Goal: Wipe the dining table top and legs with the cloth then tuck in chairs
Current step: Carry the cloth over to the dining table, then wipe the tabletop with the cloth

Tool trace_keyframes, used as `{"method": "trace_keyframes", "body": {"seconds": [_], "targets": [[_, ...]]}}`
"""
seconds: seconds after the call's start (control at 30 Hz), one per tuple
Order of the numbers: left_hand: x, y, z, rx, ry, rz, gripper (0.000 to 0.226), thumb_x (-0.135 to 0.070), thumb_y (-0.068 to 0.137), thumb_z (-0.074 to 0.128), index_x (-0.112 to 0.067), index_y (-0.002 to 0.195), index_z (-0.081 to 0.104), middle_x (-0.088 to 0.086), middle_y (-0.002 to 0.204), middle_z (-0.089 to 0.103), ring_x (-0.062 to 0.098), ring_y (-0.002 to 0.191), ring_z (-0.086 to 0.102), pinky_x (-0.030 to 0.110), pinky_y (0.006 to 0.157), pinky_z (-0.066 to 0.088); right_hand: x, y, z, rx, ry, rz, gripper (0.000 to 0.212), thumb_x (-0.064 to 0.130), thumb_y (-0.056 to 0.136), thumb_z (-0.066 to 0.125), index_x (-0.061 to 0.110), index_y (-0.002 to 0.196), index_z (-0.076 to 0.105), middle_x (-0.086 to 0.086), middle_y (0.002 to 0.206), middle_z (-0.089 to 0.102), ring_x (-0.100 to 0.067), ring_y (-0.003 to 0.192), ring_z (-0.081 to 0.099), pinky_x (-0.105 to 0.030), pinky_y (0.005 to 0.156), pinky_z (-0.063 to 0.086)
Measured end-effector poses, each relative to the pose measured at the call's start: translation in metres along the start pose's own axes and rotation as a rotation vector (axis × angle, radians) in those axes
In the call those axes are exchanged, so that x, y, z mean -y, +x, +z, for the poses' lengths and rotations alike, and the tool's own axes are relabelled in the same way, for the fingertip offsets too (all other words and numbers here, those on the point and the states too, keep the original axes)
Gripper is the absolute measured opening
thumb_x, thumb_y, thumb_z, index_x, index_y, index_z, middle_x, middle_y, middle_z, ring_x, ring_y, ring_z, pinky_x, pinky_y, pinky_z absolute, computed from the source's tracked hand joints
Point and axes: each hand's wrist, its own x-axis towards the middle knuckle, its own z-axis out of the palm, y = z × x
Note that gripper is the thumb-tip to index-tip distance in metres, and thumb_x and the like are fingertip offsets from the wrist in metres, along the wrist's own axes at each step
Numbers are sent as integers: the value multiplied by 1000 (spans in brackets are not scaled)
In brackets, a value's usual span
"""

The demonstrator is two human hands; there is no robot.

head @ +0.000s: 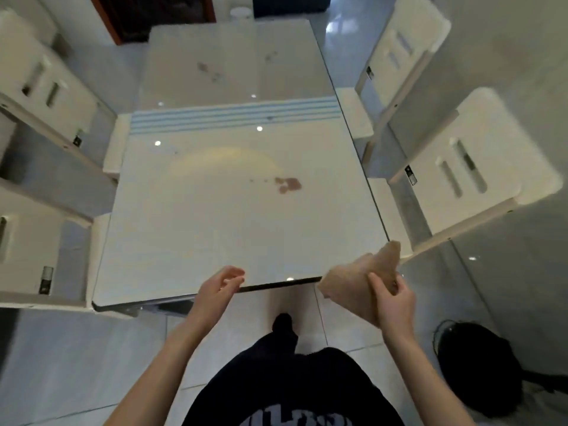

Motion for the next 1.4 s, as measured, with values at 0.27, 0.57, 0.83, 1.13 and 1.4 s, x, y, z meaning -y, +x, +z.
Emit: {"method": "trace_keyframes", "body": {"seconds": [0.27, 0.57, 0.83, 1.13, 1.4], "targets": [[-41, 111, 1, -44, 373, 150, 33, -30, 90, 57, -23, 122, 58, -8, 124, 58, 9, 111, 55, 25, 95, 41, 79, 121, 49, 36, -219, -456, 7, 13, 90, 63, 16, 92, 57, -1, 79, 55, -1, 68, 48, -9, 60, 34], [-21, 193, 38, -136, 608, 119, 56, -33, 81, 59, -7, 130, 55, 13, 137, 53, 30, 126, 48, 35, 108, 33, -33, 183, 108, 646, -954, -808, 20, 13, 85, 64, 7, 104, 68, -11, 100, 64, -32, 84, 59, -40, 65, 54], [-4, 229, 40, -191, 798, 153, 66, -54, 83, 47, -10, 132, 52, 11, 140, 51, 36, 130, 44, 49, 107, 35, -16, 190, 106, 777, -908, -915, 63, 46, 83, 63, 21, 140, 51, -5, 149, 43, -25, 138, 37, -41, 114, 31], [22, 260, 40, -241, 857, 117, 64, -50, 87, 43, -16, 142, 42, 5, 150, 40, 29, 140, 33, 47, 113, 24, -53, 255, 139, 982, -1036, -1215, 69, 65, 88, 50, 32, 147, 39, 8, 156, 33, -19, 147, 26, -44, 116, 27], [33, 264, 42, -382, 842, 200, 62, -46, 86, 47, -18, 142, 43, 1, 149, 39, 25, 140, 33, 46, 115, 26, 20, 413, 228, 609, -1026, -1027, 64, 58, 90, 46, 26, 146, 43, -1, 154, 38, -22, 145, 28, -41, 120, 19]]}}
